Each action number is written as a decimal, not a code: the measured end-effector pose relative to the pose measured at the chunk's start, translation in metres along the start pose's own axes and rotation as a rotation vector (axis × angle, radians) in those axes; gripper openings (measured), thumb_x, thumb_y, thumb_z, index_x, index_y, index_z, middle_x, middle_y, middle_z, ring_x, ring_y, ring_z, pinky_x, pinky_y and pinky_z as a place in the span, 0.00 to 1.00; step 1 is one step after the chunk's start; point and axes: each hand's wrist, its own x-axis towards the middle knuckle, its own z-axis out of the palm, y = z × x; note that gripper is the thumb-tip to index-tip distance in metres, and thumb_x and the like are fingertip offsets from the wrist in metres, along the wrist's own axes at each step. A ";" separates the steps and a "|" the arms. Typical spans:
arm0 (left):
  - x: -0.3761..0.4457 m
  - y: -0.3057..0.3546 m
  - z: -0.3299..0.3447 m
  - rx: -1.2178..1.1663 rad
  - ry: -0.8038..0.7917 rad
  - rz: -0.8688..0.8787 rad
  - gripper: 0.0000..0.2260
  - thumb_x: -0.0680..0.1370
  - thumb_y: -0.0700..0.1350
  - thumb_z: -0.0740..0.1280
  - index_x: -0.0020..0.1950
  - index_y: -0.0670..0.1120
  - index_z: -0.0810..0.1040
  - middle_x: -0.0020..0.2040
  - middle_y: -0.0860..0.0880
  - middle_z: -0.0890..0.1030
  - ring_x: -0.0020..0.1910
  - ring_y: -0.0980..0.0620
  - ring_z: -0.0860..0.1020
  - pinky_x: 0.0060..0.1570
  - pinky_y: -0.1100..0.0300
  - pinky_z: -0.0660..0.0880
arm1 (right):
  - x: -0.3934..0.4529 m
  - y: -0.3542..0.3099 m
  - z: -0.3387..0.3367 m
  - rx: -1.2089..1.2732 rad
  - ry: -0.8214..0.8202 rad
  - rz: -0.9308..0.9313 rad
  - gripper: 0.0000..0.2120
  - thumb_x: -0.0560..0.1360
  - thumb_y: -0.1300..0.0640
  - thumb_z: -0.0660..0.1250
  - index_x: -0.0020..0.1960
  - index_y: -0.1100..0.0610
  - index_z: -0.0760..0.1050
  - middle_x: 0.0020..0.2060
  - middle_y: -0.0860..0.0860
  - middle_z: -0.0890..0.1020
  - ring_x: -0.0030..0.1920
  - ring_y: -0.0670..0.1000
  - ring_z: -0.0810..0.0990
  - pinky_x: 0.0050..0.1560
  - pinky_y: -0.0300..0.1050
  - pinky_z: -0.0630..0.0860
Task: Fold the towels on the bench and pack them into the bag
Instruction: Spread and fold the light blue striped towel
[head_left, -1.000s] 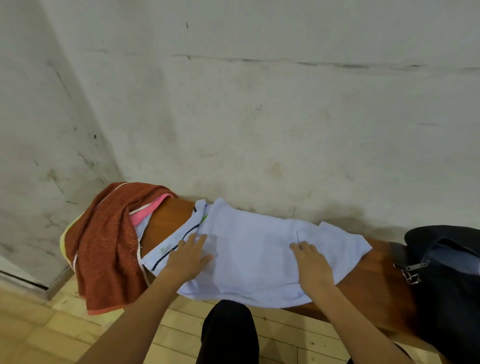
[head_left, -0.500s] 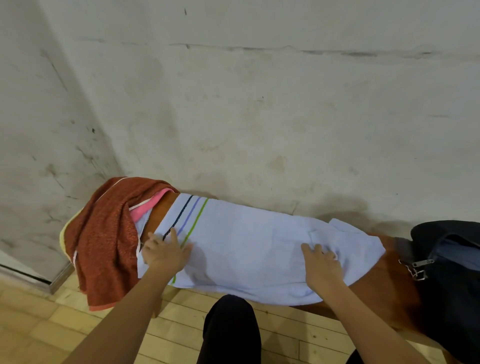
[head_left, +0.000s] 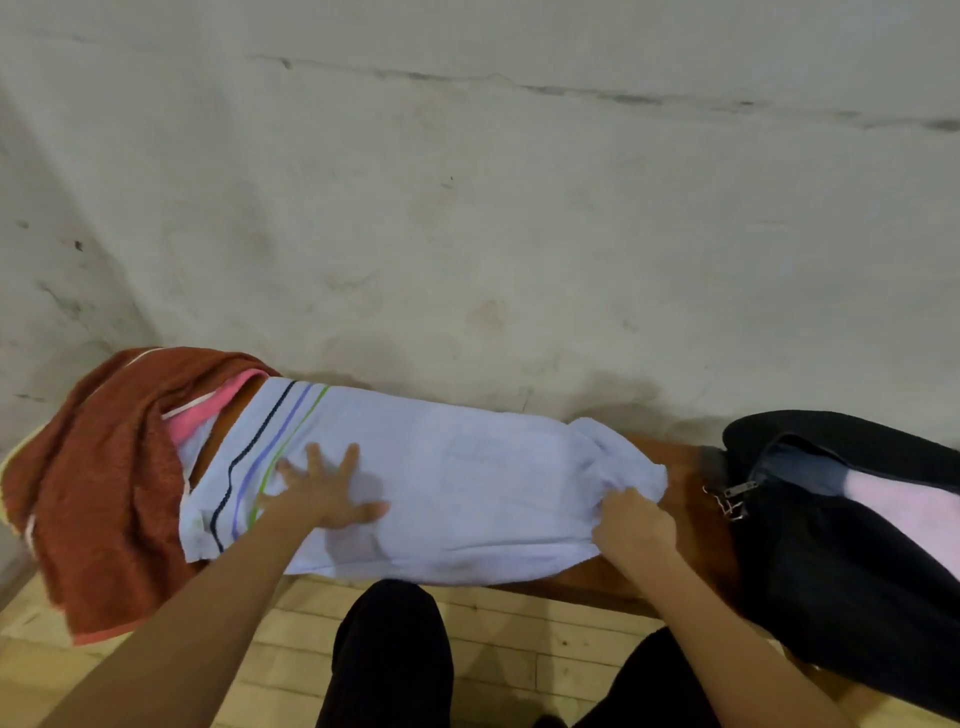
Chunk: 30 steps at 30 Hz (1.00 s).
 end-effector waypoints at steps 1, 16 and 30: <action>0.003 0.003 -0.004 0.026 -0.003 -0.013 0.61 0.52 0.87 0.47 0.77 0.59 0.30 0.77 0.35 0.34 0.74 0.25 0.39 0.69 0.26 0.48 | -0.004 0.010 -0.002 -0.042 0.000 0.027 0.16 0.84 0.55 0.56 0.71 0.53 0.69 0.67 0.51 0.75 0.66 0.52 0.75 0.61 0.42 0.72; -0.051 0.188 0.004 0.010 0.032 0.514 0.43 0.75 0.72 0.57 0.79 0.59 0.35 0.79 0.54 0.33 0.78 0.48 0.34 0.72 0.33 0.41 | 0.000 0.045 0.014 0.134 0.039 -0.067 0.23 0.82 0.50 0.57 0.74 0.56 0.62 0.73 0.55 0.65 0.72 0.56 0.66 0.71 0.48 0.66; -0.045 0.170 0.029 0.190 0.006 0.610 0.53 0.67 0.74 0.66 0.76 0.62 0.30 0.75 0.59 0.26 0.75 0.51 0.27 0.67 0.28 0.32 | 0.036 0.056 -0.004 0.210 0.030 0.082 0.15 0.81 0.61 0.58 0.68 0.55 0.70 0.61 0.55 0.76 0.59 0.56 0.78 0.52 0.47 0.75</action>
